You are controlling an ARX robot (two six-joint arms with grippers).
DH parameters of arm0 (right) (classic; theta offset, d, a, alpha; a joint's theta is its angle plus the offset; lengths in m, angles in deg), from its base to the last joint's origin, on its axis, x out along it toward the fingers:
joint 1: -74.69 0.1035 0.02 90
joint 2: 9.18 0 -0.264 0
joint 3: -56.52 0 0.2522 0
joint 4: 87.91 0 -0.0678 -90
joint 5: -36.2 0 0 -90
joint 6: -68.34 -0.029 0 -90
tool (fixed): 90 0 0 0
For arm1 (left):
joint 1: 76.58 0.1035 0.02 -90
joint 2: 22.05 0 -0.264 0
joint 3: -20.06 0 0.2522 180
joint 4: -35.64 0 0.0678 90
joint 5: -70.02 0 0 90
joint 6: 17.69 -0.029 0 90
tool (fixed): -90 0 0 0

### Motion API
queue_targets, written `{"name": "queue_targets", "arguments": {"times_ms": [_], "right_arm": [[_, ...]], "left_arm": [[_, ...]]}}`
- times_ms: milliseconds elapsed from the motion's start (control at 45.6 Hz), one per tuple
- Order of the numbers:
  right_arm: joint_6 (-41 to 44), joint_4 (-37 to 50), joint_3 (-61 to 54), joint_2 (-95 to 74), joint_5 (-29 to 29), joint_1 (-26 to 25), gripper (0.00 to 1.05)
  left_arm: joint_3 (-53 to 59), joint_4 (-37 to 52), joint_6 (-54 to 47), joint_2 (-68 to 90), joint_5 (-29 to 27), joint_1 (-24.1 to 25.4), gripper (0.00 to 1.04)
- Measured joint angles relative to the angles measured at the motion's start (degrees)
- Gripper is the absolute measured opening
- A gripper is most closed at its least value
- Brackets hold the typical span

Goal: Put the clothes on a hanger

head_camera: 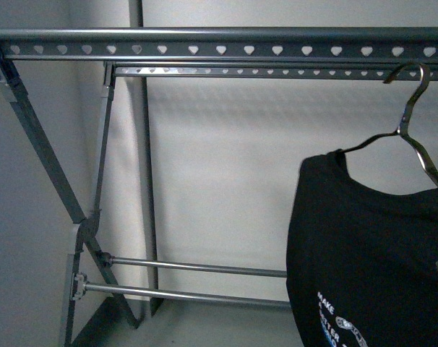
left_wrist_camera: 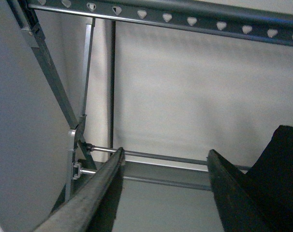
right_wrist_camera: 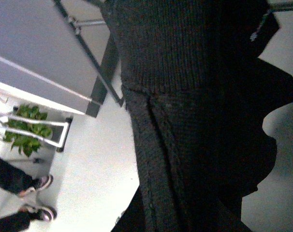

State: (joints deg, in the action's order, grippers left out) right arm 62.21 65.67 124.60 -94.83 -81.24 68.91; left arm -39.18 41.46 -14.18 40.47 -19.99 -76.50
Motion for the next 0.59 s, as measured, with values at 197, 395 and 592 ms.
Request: {"name": "queue_targets", "arguments": {"times_ms": [197,395,592], "right_arm": [[-9.3,-2.5,15.3,-8.8,2.5,-0.7,0.07],[-12.0,-6.3,31.4,-14.1,4.7,0.3,0.07],[-12.3,-11.6,42.8,-18.7,8.2,0.9,0.07]], "left_arm": [[14.7,6.1,-2.6,-5.6,0.0,-0.1,0.18],[24.1,9.9,-3.1,-11.7,0.0,-0.1,0.04],[30.3,11.0,-3.2,-16.2,0.0,-0.1,0.04]]}}
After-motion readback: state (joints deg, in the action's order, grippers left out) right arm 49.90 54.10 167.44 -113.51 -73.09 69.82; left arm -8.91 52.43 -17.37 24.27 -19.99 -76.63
